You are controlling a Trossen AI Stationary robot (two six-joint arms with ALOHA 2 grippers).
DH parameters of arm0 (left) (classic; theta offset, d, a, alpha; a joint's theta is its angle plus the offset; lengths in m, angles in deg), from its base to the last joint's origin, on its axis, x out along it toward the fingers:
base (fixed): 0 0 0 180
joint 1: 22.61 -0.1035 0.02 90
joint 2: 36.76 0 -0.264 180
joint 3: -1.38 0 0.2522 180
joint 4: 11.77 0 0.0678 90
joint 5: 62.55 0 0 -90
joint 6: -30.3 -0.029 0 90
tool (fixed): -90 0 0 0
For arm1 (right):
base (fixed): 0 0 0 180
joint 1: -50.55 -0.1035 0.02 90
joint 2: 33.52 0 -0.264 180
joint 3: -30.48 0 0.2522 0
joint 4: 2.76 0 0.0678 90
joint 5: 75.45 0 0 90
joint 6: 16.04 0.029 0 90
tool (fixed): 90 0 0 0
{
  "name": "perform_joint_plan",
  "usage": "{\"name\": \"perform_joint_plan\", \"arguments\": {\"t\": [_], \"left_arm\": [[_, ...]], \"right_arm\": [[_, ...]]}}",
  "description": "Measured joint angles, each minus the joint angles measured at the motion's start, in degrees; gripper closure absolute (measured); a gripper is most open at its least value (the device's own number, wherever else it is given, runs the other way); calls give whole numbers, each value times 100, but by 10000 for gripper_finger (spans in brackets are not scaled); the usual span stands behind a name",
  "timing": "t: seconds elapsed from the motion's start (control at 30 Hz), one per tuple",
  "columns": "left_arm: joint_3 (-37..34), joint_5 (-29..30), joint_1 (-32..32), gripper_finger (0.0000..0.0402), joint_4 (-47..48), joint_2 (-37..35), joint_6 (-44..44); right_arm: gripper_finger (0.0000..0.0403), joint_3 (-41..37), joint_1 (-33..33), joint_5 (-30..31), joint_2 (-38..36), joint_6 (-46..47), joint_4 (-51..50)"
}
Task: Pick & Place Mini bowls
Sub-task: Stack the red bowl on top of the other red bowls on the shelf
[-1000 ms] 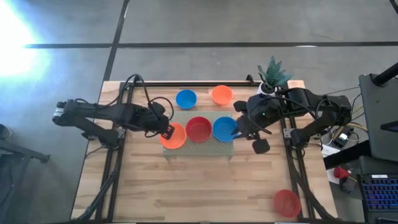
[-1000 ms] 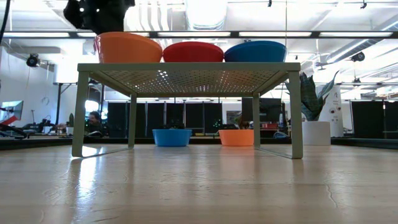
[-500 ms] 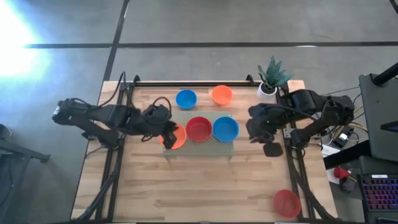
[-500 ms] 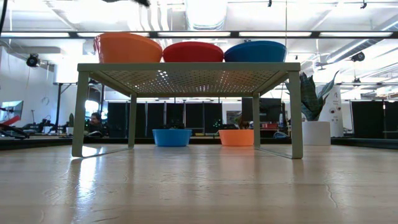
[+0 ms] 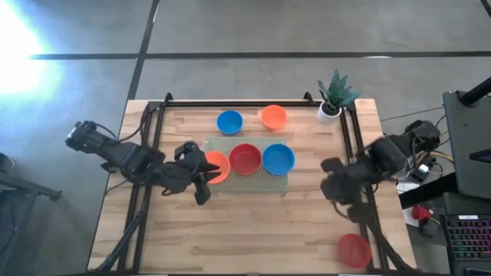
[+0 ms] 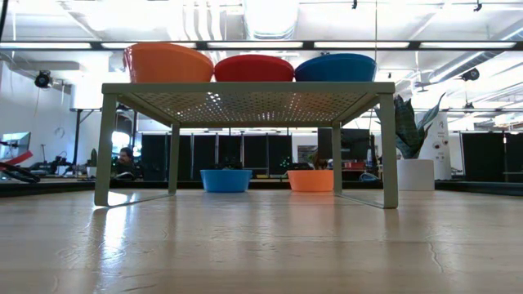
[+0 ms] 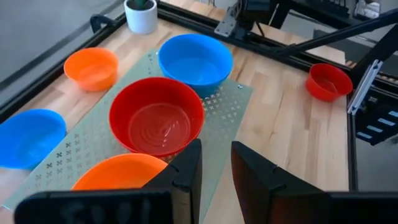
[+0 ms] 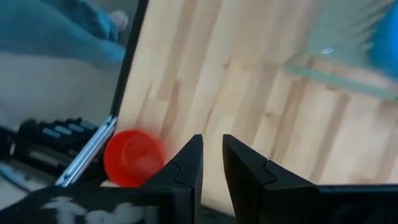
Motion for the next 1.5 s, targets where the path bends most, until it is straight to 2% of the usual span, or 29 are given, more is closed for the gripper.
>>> {"name": "perform_joint_plan", "arguments": {"t": [0.37,0.57,0.93,1.03,1.13,1.5], "left_arm": [[0,77,176,323,-24,2,-107],[0,76,174,323,-24,2,-199],[0,74,172,323,-24,2,-389],[0,74,172,323,-24,2,-466],[0,74,172,323,-24,2,-472],[0,71,172,323,-31,2,-446]], "right_arm": [[346,-884,-1203,-2,13,1473,80],[346,-1611,-1703,-1,13,2019,521],[346,-3312,-2342,-40,15,2046,2218],[346,-3653,-2413,-226,13,2019,2482],[346,-3967,-2475,-449,13,1939,2613],[346,-4753,-2481,-466,13,1618,3438]]}}
